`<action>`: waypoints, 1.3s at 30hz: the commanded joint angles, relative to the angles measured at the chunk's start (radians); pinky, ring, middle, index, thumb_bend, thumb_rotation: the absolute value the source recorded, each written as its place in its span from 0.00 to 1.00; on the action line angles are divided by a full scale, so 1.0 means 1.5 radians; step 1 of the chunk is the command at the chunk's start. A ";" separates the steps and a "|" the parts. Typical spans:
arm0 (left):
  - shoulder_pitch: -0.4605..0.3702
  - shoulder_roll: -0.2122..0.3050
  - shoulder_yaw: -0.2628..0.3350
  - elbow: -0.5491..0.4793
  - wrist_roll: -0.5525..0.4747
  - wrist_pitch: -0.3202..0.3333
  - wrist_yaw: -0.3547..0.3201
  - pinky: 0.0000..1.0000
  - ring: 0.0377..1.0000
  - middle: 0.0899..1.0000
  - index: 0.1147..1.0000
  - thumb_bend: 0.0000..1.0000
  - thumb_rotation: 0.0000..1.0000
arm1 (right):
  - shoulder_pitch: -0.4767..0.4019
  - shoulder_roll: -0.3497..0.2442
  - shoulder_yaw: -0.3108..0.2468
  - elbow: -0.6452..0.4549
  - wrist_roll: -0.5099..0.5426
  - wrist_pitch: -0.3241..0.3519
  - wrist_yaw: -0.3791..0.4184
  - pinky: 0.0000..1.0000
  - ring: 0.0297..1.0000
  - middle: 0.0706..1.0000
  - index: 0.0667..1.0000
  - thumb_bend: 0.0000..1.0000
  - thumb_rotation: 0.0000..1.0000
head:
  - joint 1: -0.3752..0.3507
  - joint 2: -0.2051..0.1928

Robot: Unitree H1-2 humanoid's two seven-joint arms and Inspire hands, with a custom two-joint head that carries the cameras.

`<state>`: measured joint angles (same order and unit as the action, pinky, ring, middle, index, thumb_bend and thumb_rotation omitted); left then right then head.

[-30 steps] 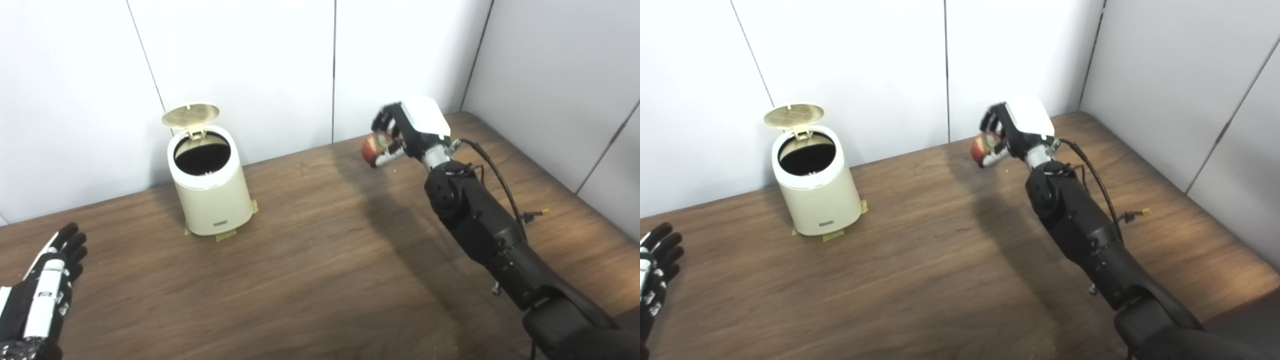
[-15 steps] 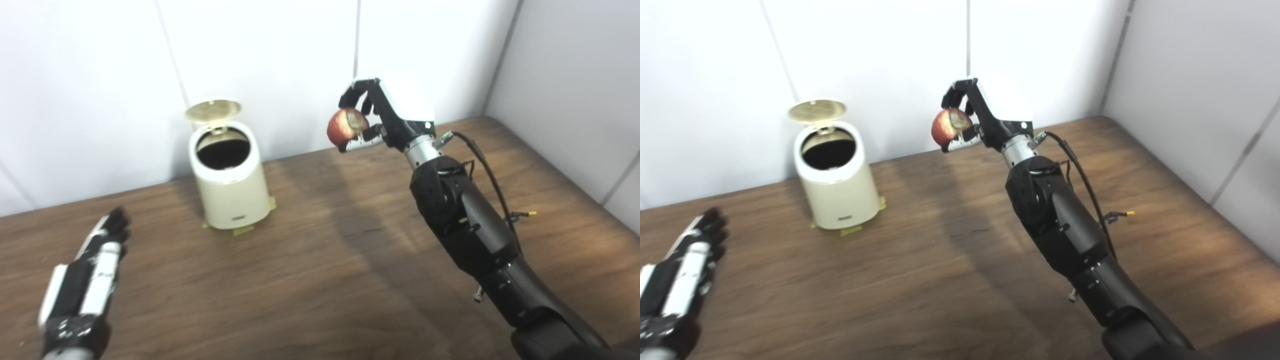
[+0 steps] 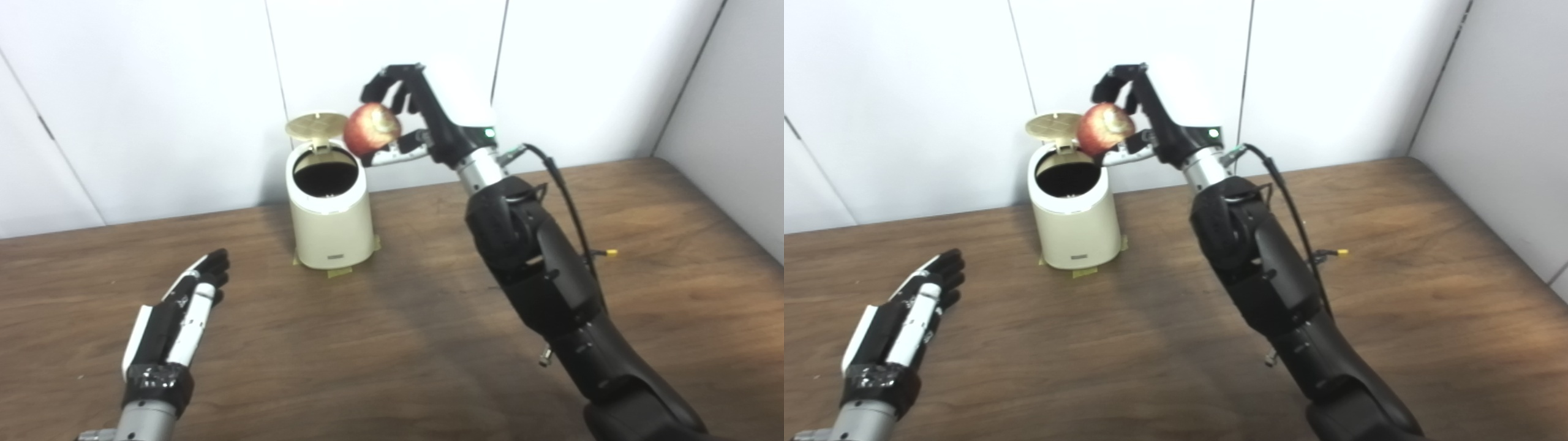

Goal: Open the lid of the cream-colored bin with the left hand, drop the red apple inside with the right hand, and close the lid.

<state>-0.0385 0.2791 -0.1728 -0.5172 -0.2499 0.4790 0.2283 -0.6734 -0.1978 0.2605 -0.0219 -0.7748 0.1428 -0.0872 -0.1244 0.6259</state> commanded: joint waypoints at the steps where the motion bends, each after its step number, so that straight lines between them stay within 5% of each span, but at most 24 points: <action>1: -0.010 -0.007 0.016 -0.002 0.027 -0.009 -0.013 0.92 0.91 0.88 0.85 0.22 0.71 | -0.044 0.002 -0.004 0.000 -0.004 -0.026 -0.013 0.33 0.37 0.48 0.48 0.50 0.00 | 0.004 0.000; 13: 0.012 -0.067 0.054 -0.013 0.082 -0.008 -0.062 0.90 0.90 0.88 0.85 0.29 0.64 | -0.072 0.036 -0.009 0.098 0.015 -0.064 -0.045 0.32 0.37 0.47 0.49 0.50 0.00 | 0.064 -0.007; 29: 0.025 -0.112 0.064 -0.022 0.135 -0.007 -0.090 0.88 0.87 0.86 0.84 0.34 0.64 | -0.088 0.041 0.002 0.235 0.030 -0.109 -0.098 0.32 0.37 0.46 0.48 0.50 0.00 | 0.084 -0.004; 39: 0.029 -0.124 0.073 -0.027 0.150 -0.007 -0.104 0.88 0.87 0.86 0.84 0.34 0.65 | -0.092 0.046 0.014 0.252 0.039 -0.068 -0.046 0.33 0.42 0.48 0.51 0.50 0.00 | 0.078 0.002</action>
<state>0.0217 0.1022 -0.0693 -0.5236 -0.0378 0.4789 0.0766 -0.7536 -0.1217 0.2795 0.3594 -0.7095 0.0417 -0.1572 -0.0015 0.6274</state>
